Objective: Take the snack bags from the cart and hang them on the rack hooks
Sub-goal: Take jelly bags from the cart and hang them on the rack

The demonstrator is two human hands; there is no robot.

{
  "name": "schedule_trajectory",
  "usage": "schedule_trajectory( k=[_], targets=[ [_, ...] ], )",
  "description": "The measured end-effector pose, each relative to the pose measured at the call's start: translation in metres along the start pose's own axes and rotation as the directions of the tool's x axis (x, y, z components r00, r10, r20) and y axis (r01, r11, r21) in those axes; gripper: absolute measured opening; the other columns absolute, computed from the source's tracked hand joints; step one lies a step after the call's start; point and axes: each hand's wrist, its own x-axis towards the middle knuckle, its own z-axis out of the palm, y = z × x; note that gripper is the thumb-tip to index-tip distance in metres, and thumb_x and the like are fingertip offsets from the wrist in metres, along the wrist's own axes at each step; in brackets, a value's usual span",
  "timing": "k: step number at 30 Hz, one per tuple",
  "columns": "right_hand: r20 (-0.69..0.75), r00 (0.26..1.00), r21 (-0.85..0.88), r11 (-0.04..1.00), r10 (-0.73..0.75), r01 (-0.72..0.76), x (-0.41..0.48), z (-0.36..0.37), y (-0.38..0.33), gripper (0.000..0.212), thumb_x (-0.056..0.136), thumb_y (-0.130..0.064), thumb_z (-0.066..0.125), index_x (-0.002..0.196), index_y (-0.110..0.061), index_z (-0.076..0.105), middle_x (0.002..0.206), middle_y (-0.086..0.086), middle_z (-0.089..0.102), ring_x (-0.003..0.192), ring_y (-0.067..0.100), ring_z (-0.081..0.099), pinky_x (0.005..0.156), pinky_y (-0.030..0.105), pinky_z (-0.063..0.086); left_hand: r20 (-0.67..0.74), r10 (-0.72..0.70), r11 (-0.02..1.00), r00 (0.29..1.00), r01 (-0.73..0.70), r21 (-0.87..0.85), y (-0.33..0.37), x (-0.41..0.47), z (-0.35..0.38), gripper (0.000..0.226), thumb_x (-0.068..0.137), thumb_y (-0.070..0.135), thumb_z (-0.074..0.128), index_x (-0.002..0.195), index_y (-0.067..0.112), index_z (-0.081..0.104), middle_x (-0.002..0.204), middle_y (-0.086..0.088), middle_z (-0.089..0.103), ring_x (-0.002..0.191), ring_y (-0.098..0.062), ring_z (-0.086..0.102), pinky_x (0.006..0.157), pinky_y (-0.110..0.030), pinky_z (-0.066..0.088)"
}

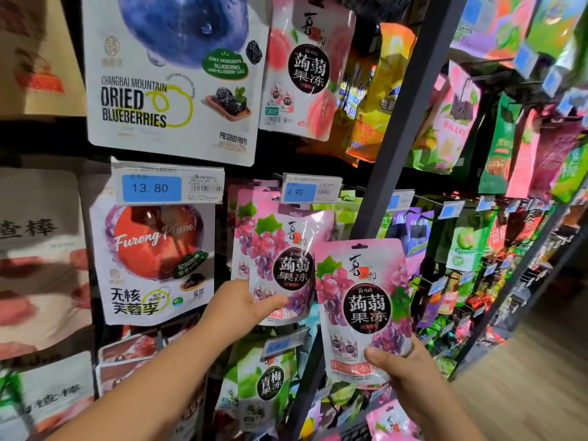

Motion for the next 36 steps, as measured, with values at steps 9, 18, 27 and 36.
schedule_trajectory(
  k=[9,18,27,36],
  targets=[
    [-0.060,0.998,-0.008,1.000,0.022,-0.022,0.010,-0.002,0.006,0.094,0.035,-0.024,0.100,0.117,-0.001,0.060,0.115,0.031,0.064,0.111,0.048,0.060,0.104,0.059,0.042,0.004,-0.007,1.000,1.000,0.007,0.024,-0.002,0.012,0.001,0.068,0.067,0.069,0.067,0.062,0.009,0.036,0.055,-0.002,0.032,0.050,-0.016,0.034,0.049,-0.030,0.027],
    [-0.015,1.000,-0.020,1.000,0.005,-0.006,0.016,0.004,-0.001,0.097,0.038,-0.026,0.100,0.123,-0.004,0.058,0.116,0.024,0.067,0.110,0.043,0.063,0.104,0.058,0.043,-0.049,0.012,1.000,0.999,-0.010,0.026,0.006,0.020,-0.006,0.072,0.070,0.063,0.070,0.051,0.016,0.019,0.047,0.001,0.019,0.041,-0.014,0.020,0.046,-0.029,0.018],
    [0.027,1.000,-0.021,1.000,-0.007,0.008,0.020,0.013,-0.008,0.095,0.039,-0.027,0.099,0.121,0.000,0.059,0.113,0.025,0.068,0.107,0.041,0.066,0.099,0.054,0.047,-0.018,-0.061,0.998,0.998,0.061,-0.011,0.002,0.024,0.000,0.068,0.071,0.063,0.069,0.053,0.015,0.024,0.048,0.000,0.023,0.042,-0.014,0.024,0.047,-0.028,0.020],
    [0.060,0.998,-0.005,1.000,0.001,-0.001,0.021,0.014,-0.003,0.097,0.037,-0.025,0.100,0.122,-0.002,0.059,0.113,0.025,0.069,0.105,0.040,0.067,0.088,0.043,0.056,-0.010,-0.048,0.996,0.999,0.047,-0.082,-0.004,0.022,-0.001,0.065,0.073,0.060,0.069,0.054,0.014,0.027,0.047,0.000,0.027,0.043,-0.015,0.027,0.050,-0.029,0.021]
  ],
)
